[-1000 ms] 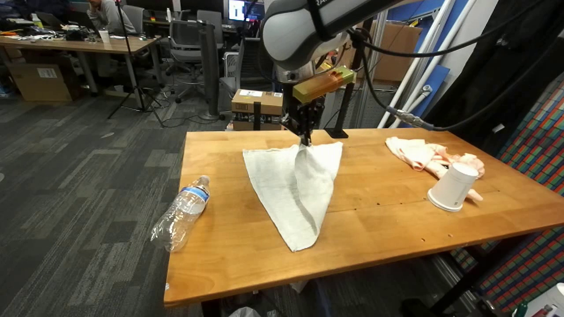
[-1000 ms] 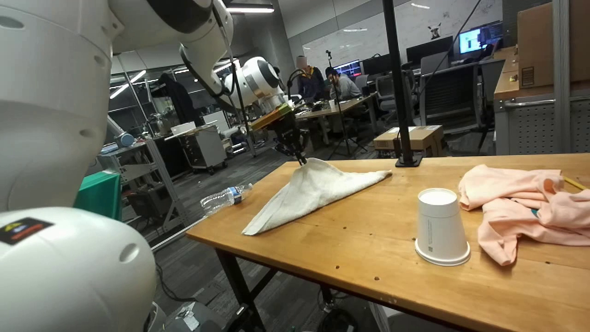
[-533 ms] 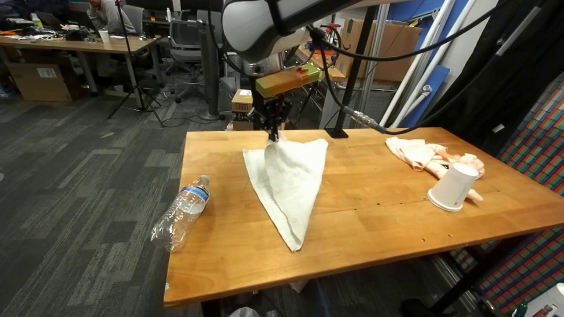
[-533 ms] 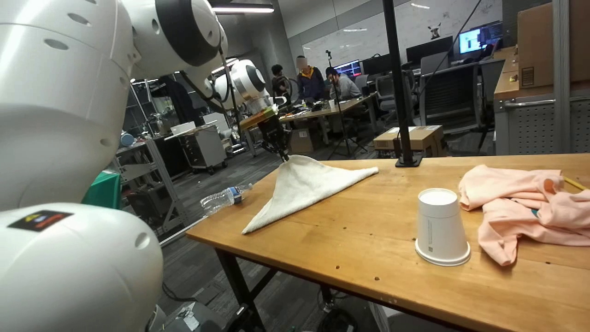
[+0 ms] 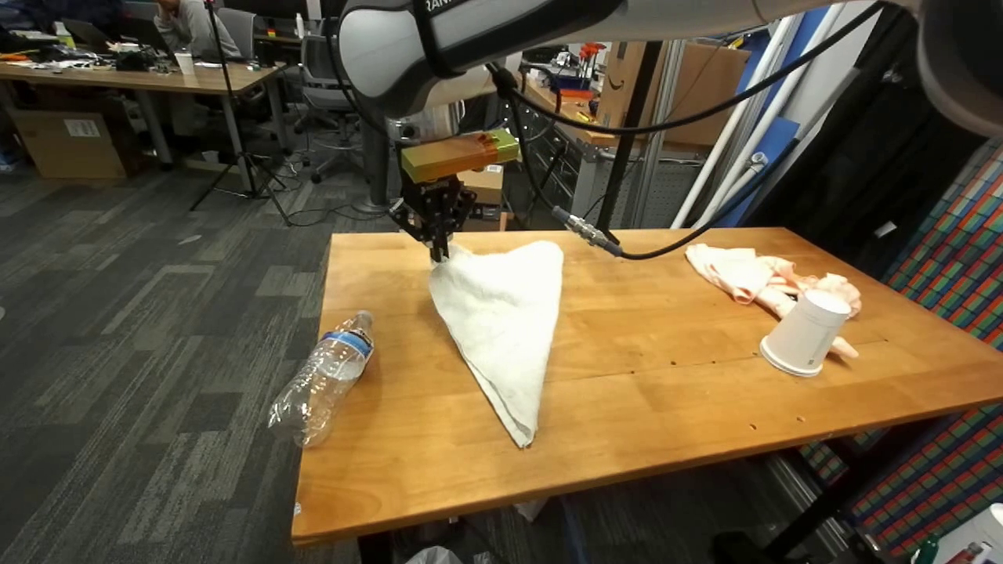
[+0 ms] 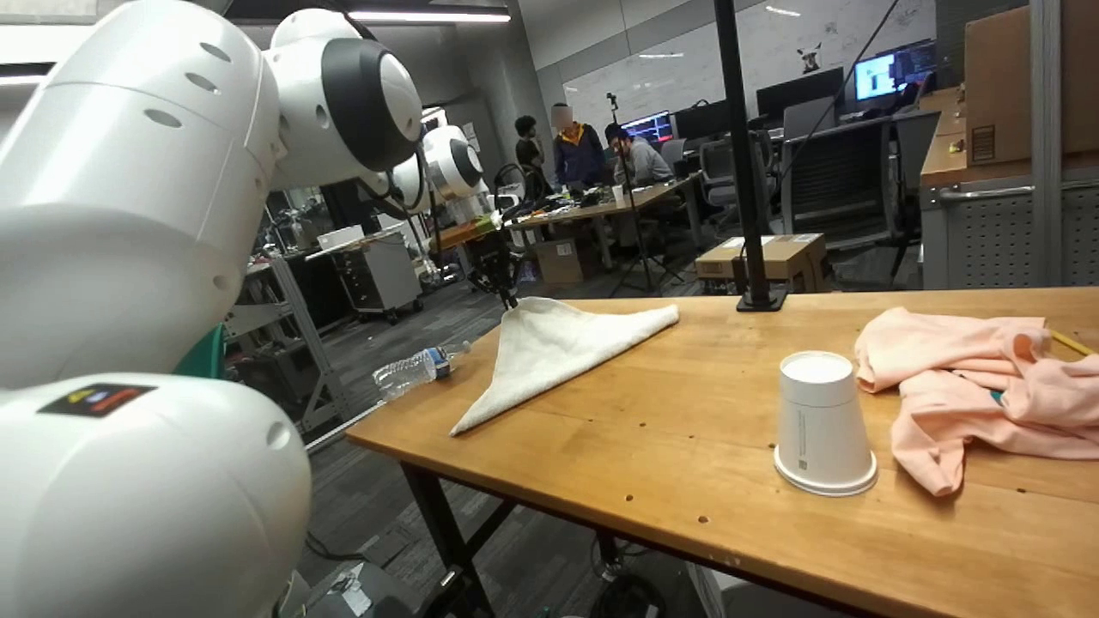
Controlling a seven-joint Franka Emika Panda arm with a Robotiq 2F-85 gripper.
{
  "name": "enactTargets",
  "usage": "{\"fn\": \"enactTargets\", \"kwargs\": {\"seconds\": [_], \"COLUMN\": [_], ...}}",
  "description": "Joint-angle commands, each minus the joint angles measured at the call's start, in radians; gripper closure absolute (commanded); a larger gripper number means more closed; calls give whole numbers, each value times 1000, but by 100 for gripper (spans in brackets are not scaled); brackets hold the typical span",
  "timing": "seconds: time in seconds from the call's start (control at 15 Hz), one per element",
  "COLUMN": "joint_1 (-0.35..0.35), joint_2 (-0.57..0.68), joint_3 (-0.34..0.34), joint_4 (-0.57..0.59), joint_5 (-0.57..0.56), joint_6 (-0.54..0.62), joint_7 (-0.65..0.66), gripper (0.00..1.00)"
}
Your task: Fold the white towel into a triangle twice
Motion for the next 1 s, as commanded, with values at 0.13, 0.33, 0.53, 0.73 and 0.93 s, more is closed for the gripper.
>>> {"fn": "enactTargets", "kwargs": {"seconds": [0.13,0.33,0.53,0.73,0.93], "joint_1": [-18,-43,-87,-132,-163], "joint_2": [2,-64,-132,-197,-235], "joint_3": [15,-6,-30,-68,-107], "joint_4": [44,-27,-101,-197,-280], "joint_5": [55,27,9,-17,-46], "joint_6": [30,82,141,224,309], "joint_7": [-10,-20,-44,-54,-34], "gripper": [42,19,1,0,0]}}
